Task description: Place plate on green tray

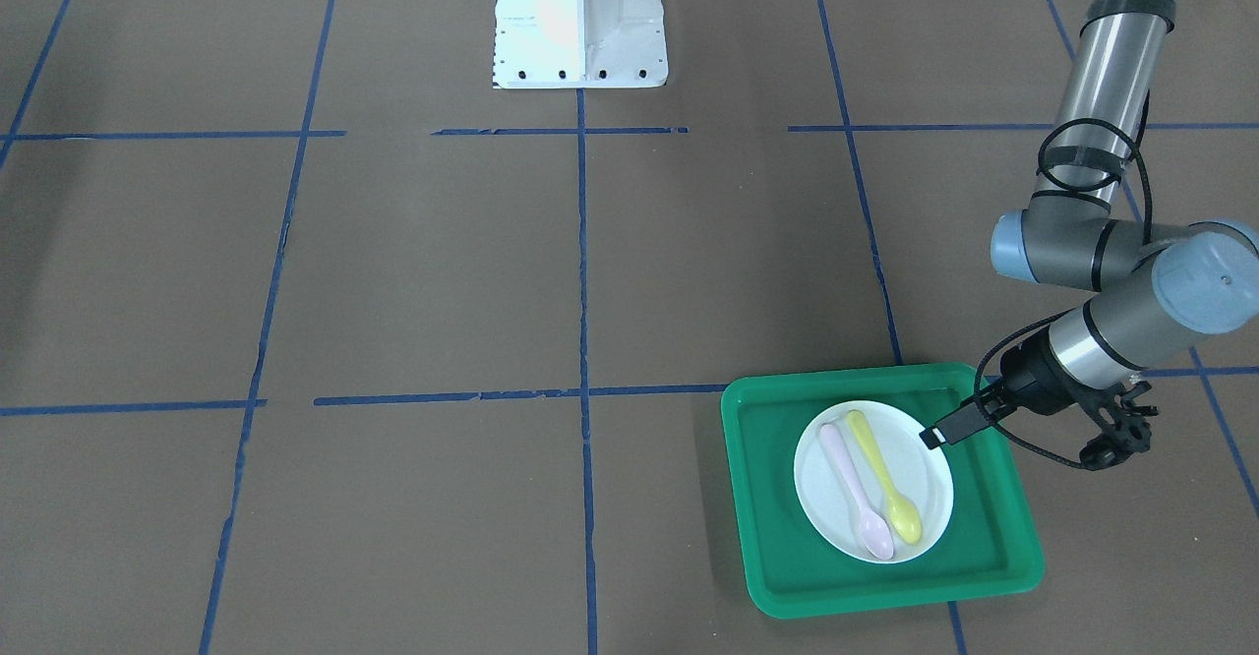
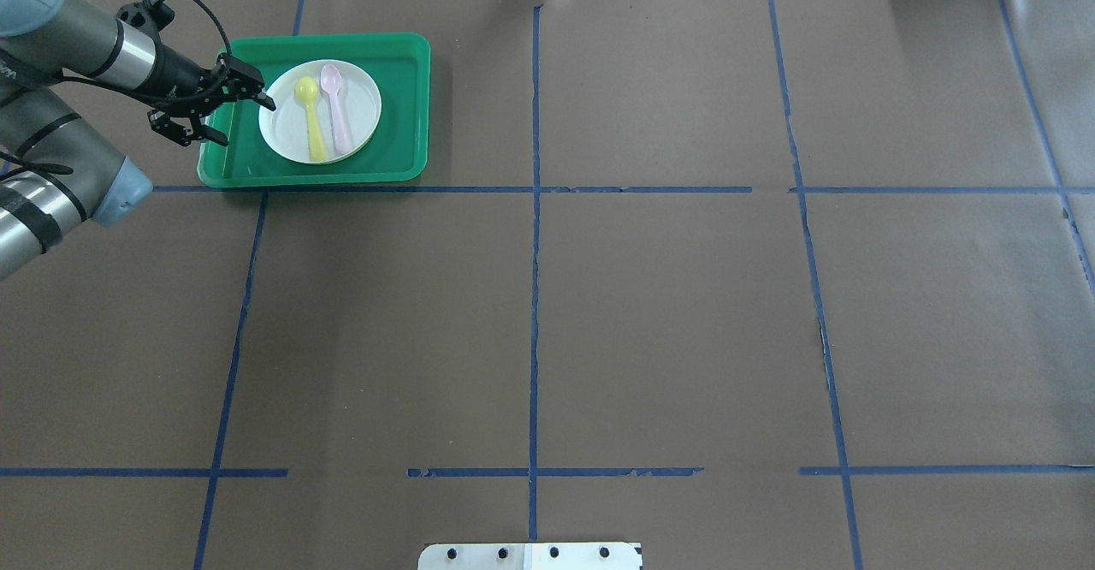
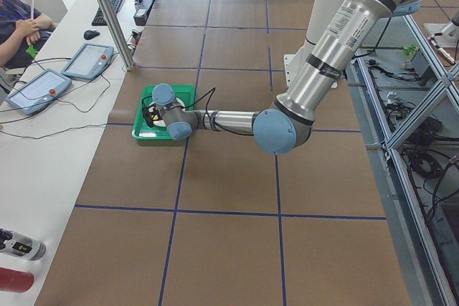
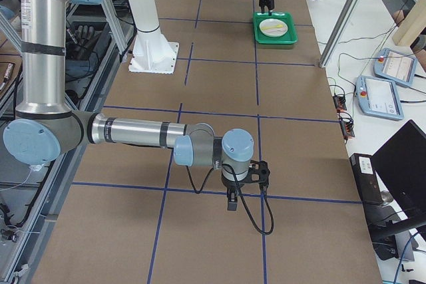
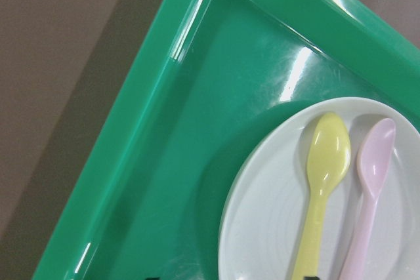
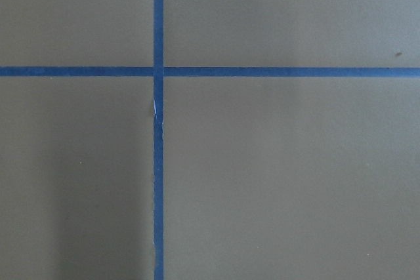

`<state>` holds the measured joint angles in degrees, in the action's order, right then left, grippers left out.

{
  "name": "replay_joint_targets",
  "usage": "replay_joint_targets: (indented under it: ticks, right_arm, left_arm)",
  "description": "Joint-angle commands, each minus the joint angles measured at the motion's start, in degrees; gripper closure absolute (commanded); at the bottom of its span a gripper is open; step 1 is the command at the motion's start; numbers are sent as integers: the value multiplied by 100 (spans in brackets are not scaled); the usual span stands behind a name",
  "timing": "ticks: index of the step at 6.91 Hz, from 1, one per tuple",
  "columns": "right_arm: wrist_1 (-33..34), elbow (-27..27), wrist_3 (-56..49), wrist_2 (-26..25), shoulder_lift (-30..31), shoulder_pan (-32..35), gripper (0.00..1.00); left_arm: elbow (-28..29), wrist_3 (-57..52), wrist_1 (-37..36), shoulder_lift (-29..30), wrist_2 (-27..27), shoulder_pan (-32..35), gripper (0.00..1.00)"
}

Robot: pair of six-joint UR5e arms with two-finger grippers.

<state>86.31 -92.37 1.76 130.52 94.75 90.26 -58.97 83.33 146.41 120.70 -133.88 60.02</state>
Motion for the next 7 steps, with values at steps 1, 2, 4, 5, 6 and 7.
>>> replay_joint_targets:
  ticks: [1,2,4,5,6,7]
  right_arm:
    - [0,0,0,0,0,0,0]
    - [-9,0,0,0,0,0,0]
    - [-9,0,0,0,0,0,0]
    - [0,0,0,0,0,0,0]
    - [0,0,0,0,-9,0,0]
    - [0,0,0,0,-9,0,0]
  left_arm:
    - [-971,-709,-521,-483,-24,202,0]
    - [-1551,-1496,-1439,-591,-33,508,0]
    - [-2851,-3131,-3059,-923,28,912,0]
    - [-3301,-4035,-3309,-1230,89,1124,0]
    - [-3593,-4923,-3338,-1590,133,1413,0]
    - [-3657,-5759,-3390,-1863,142,1790,0]
